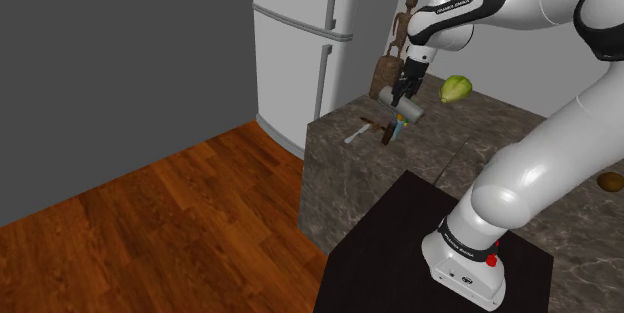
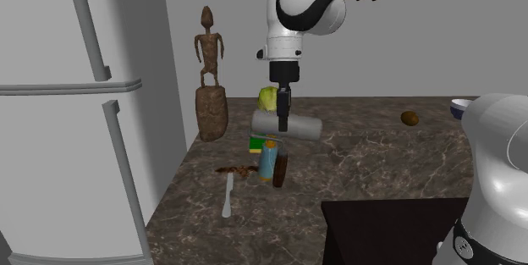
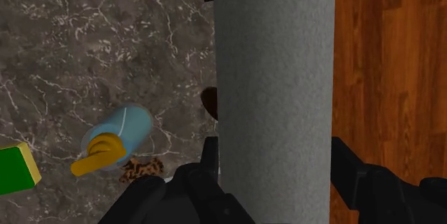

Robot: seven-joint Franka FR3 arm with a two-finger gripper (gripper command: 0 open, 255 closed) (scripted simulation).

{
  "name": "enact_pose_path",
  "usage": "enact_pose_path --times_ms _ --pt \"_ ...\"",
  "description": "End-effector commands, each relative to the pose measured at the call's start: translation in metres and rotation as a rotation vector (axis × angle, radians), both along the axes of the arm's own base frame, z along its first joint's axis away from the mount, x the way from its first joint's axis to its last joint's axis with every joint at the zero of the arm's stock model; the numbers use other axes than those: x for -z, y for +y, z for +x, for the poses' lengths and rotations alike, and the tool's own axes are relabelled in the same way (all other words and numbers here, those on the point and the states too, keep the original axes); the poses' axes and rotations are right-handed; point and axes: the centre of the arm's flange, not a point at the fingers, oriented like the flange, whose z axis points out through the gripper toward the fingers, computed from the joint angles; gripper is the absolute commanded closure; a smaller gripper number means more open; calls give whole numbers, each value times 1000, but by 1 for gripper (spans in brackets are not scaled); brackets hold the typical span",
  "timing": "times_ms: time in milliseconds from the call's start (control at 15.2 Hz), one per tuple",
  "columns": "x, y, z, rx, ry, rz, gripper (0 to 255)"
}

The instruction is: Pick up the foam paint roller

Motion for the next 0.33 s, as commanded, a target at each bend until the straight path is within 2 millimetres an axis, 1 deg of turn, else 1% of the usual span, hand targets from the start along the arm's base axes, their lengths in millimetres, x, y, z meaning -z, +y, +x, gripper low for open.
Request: enact_pose_path --times_ms 0,132,264 --pt "-11 0 0 0 0 0 255" --pt "-22 0 0 0 0 0 255" --pt "-23 0 0 0 0 0 255"
